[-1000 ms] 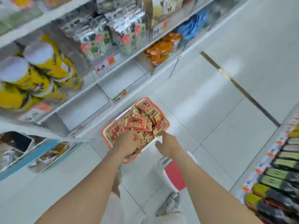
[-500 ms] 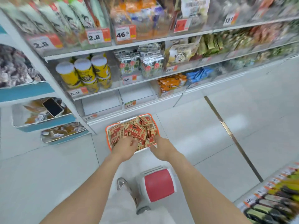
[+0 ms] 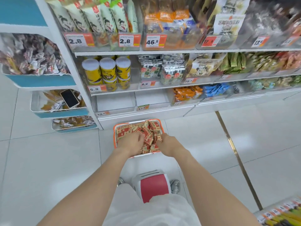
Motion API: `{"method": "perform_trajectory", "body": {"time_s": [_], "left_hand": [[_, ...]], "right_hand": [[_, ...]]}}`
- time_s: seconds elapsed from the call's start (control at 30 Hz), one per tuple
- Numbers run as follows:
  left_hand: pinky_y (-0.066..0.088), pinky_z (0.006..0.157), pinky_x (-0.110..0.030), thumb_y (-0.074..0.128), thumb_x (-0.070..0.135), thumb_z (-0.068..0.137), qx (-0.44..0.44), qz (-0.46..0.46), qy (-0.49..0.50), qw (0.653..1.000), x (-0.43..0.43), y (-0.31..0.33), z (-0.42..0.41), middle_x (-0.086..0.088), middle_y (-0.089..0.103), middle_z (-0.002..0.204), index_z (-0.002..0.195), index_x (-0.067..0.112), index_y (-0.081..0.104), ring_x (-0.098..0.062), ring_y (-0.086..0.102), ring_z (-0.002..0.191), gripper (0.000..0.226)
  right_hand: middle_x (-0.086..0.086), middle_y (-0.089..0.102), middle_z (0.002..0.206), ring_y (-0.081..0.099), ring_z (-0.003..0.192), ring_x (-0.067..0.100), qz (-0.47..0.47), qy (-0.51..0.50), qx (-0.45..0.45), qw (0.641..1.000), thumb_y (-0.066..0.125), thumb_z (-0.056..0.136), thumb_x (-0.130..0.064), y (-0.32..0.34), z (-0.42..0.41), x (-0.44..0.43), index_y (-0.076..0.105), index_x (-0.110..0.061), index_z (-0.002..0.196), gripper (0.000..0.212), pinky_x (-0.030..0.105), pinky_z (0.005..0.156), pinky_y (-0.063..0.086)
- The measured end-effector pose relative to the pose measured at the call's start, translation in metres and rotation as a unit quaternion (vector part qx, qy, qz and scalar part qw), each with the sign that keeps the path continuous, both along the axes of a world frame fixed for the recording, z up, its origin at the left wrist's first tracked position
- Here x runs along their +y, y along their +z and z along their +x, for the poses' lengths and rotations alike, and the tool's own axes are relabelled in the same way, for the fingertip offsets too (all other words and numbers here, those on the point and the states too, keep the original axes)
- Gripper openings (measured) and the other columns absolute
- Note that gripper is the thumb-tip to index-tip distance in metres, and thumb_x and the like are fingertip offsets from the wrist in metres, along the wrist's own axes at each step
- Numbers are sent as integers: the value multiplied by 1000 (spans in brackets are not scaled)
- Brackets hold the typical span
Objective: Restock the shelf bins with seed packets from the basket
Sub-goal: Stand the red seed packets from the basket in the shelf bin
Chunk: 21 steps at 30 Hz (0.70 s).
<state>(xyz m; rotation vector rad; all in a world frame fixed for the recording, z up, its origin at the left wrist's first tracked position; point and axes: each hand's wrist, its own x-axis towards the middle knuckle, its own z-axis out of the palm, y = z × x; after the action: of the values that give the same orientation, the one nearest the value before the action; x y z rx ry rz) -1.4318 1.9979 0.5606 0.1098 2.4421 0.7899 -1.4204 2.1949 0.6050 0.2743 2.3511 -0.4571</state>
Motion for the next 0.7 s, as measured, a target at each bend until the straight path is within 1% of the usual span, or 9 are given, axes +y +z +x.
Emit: {"method": "perform_trajectory", "body": {"time_s": [0.1, 0.17, 0.27, 0.33, 0.4, 0.47, 0.57, 0.63, 0.7], "left_hand": [[51, 72, -37, 31, 45, 111, -9, -3, 38, 999, -6, 0, 0, -1, 66, 78, 82, 19, 60, -23, 65, 78, 48], [50, 69, -35, 33, 45, 111, -19, -9, 63, 998, -6, -1, -1, 1, 67, 77, 92, 17, 63, -20, 67, 75, 45], [52, 73, -35, 37, 44, 108, -29, -32, 73, 996, 0, -1, -7, 3, 69, 88, 111, 19, 66, -21, 69, 84, 38], [49, 71, -33, 40, 40, 107, -39, -48, 72, 995, 10, -3, -18, 5, 65, 87, 106, 22, 65, -24, 66, 86, 31], [52, 75, -35, 42, 38, 107, -56, -58, 70, 994, 24, -8, -33, 3, 67, 93, 105, 24, 65, -24, 66, 88, 27], [56, 81, -37, 43, 34, 108, -62, -65, 84, 992, 41, -14, -52, -2, 69, 100, 108, 19, 67, -23, 66, 89, 28], [56, 78, -37, 43, 26, 106, -61, -68, 116, 989, 70, -25, -72, -5, 70, 94, 103, 15, 67, -21, 65, 81, 27], [54, 70, -35, 45, 23, 104, -65, -62, 124, 988, 84, -33, -78, -3, 69, 85, 101, 19, 67, -18, 63, 73, 23], [53, 64, -36, 44, 23, 103, -70, -56, 125, 988, 92, -45, -84, -2, 68, 79, 96, 20, 64, -20, 63, 68, 21]], "right_hand": [[16, 63, 129, 64, 111, 36, -3, 17, -5, 1000, 43, 103, -44, -1, -18, 5, 47, -15, 145, 51, 48, 97, 55], [13, 64, 126, 65, 110, 34, -11, 32, -10, 999, 44, 102, -43, -2, -29, 12, 50, -15, 145, 51, 47, 97, 55], [14, 65, 128, 63, 115, 33, -18, 70, -30, 997, 45, 104, -36, -9, -46, 30, 53, -10, 143, 47, 42, 97, 54], [14, 63, 134, 61, 118, 32, -22, 95, -46, 994, 44, 104, -35, -20, -62, 46, 51, -12, 147, 49, 38, 96, 52], [14, 61, 139, 59, 117, 32, -23, 138, -58, 988, 43, 105, -32, -36, -80, 61, 51, -12, 145, 45, 34, 89, 47], [14, 64, 133, 60, 111, 32, -27, 184, -56, 981, 41, 105, -30, -57, -100, 76, 54, -9, 136, 39, 33, 82, 43], [9, 66, 109, 64, 99, 31, -59, 217, -39, 974, 40, 107, -29, -84, -131, 92, 54, -10, 130, 33, 35, 78, 46], [12, 66, 105, 65, 98, 34, -93, 225, -28, 969, 40, 108, -28, -95, -144, 97, 51, -12, 137, 35, 39, 82, 52], [17, 68, 110, 66, 100, 37, -118, 228, -9, 967, 40, 108, -27, -107, -156, 95, 46, -14, 145, 39, 40, 82, 52]]}}
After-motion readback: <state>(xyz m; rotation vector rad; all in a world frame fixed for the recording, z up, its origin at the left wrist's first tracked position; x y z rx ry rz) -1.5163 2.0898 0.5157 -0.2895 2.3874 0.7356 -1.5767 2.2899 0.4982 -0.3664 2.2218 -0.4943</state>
